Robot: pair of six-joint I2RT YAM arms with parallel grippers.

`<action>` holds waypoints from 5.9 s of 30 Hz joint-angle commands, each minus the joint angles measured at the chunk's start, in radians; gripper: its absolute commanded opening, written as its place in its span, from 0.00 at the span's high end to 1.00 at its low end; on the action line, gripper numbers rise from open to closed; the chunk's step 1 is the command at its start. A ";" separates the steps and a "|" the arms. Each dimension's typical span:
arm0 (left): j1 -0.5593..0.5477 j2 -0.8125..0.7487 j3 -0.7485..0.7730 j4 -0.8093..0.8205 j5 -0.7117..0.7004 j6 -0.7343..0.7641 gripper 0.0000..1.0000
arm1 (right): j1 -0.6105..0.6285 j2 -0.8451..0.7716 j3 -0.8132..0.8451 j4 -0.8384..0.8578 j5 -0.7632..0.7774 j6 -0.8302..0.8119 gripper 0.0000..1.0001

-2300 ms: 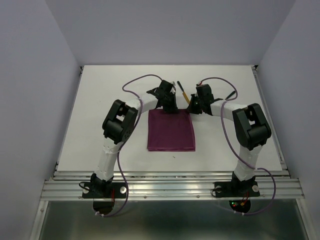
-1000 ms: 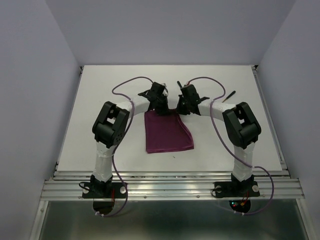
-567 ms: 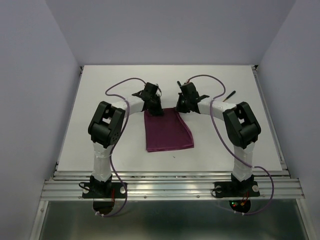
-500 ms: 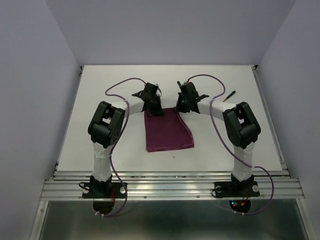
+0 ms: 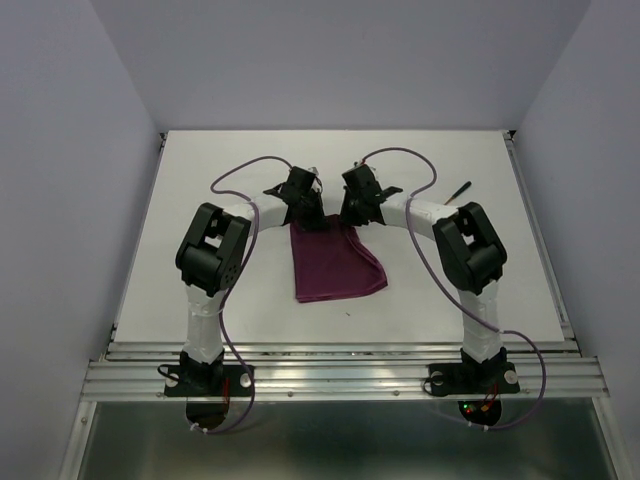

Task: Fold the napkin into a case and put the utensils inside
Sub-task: Fold the lower triangle-folded napkin at the center of the board.

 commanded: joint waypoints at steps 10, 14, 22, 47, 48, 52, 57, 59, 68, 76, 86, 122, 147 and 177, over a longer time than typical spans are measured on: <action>-0.002 0.014 -0.072 -0.041 -0.029 0.021 1.00 | 0.049 0.042 0.106 -0.079 0.122 0.078 0.99; -0.002 0.016 -0.075 -0.039 -0.029 0.021 1.00 | 0.058 0.048 0.141 -0.099 0.145 0.086 0.99; 0.001 0.019 -0.080 -0.039 -0.027 0.021 1.00 | 0.058 0.016 0.115 -0.108 0.197 0.126 0.99; 0.005 0.026 -0.095 -0.035 -0.027 0.018 1.00 | 0.058 -0.021 0.121 -0.091 0.232 0.170 0.99; 0.005 0.028 -0.095 -0.033 -0.026 0.018 1.00 | 0.058 -0.021 0.123 -0.090 0.230 0.170 0.99; 0.005 0.029 -0.095 -0.032 -0.023 0.018 1.00 | 0.058 -0.015 0.143 -0.084 0.220 0.167 0.99; 0.005 0.028 -0.100 -0.032 -0.023 0.018 1.00 | 0.067 0.002 0.161 -0.087 0.220 0.166 0.99; 0.005 0.028 -0.101 -0.030 -0.023 0.019 1.00 | 0.067 0.011 0.166 -0.088 0.218 0.169 0.99; 0.005 0.031 -0.100 -0.027 -0.017 0.019 1.00 | 0.067 0.043 0.216 -0.108 0.226 0.169 0.99; 0.005 0.033 -0.101 -0.027 -0.015 0.019 1.00 | 0.086 0.082 0.225 -0.113 0.238 0.179 0.99; 0.010 0.019 -0.104 -0.032 -0.021 0.021 1.00 | 0.086 0.128 0.219 -0.114 0.250 0.189 0.99; 0.070 -0.280 -0.198 -0.104 -0.083 -0.037 1.00 | 0.095 0.289 0.261 -0.142 0.333 0.193 0.93; 0.085 -0.236 -0.134 -0.096 -0.052 -0.050 0.98 | 0.095 0.137 0.213 -0.047 0.192 0.115 0.36; 0.061 -0.211 -0.242 0.203 0.112 -0.197 0.62 | 0.084 0.145 0.230 -0.012 -0.023 0.285 0.33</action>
